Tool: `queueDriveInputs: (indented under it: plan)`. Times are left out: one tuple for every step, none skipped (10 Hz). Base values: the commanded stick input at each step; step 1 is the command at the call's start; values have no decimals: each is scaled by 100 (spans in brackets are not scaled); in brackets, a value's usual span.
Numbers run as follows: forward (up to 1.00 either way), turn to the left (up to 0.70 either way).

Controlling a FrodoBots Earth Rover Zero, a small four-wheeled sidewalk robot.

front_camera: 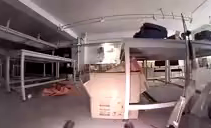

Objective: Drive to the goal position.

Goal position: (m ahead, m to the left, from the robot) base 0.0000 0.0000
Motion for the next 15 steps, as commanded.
queueDriveInputs:
  plan:
    - [42, -34]
    - [25, -86]
    - [40, -30]
    - [43, -26]
    - [45, -27]
    - [45, -7]
    - [45, 0]
    - [45, 0]
    - [32, 0]
    - [11, 0]
    - [0, 0]
    - [0, 0]
    - [0, 0]
    - [0, 0]
    - [0, 0]
